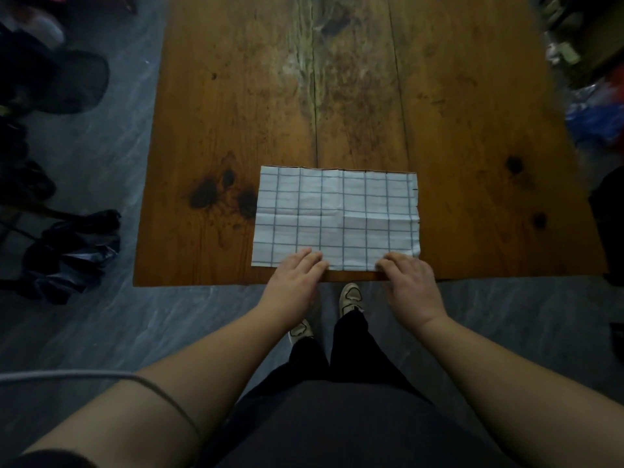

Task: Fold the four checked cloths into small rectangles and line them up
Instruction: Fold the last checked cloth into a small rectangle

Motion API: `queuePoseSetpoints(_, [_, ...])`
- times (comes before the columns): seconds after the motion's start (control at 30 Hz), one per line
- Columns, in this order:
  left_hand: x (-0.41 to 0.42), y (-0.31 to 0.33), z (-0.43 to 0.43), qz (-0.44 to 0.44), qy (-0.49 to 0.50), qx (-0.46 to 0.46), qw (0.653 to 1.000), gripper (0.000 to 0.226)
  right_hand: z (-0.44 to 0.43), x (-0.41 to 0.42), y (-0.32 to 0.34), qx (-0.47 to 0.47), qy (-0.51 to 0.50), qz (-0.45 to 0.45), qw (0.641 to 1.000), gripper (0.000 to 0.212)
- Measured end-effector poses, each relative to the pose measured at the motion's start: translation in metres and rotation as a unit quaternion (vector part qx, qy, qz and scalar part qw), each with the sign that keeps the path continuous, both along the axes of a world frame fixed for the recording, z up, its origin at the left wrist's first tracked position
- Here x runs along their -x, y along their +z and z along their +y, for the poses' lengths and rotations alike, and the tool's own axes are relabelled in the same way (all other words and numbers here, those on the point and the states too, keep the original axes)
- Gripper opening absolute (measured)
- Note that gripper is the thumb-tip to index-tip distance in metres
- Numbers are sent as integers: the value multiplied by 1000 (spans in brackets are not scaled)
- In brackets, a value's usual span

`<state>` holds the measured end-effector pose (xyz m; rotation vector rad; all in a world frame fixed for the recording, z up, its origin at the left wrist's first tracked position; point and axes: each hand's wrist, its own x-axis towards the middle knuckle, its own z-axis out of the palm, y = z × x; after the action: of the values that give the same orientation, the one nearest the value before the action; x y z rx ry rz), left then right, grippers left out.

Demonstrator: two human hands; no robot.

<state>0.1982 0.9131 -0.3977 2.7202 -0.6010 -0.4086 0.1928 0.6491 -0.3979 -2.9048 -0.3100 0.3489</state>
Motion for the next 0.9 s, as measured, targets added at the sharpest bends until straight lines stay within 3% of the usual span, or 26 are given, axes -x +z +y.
queuePoseSetpoints(0.23, [8,-11,2,-70,21,5,997,46,-1,3,-7,14,15,-82,996,8])
queuePoseSetpoints(0.37, [3,-9,-7,-81,51,11,995,48,2,1,2,15,31,-92,995,23])
queuePoseSetpoints(0.53, [-3,-1,-15,-47,52,2,998,59,12,2,27,-15,62,-129,990,18])
queuePoseSetpoints(0.63, [-9,10,-13,-39,68,26,997,52,19,6,43,-42,80,-138,986,7])
queuePoseSetpoints(0.77, [-14,31,-3,-93,49,76,992,34,26,13,72,-90,90,-137,982,10])
queuePoseSetpoints(0.9, [-23,60,9,-135,50,82,986,29,35,15,114,-125,43,-89,987,32])
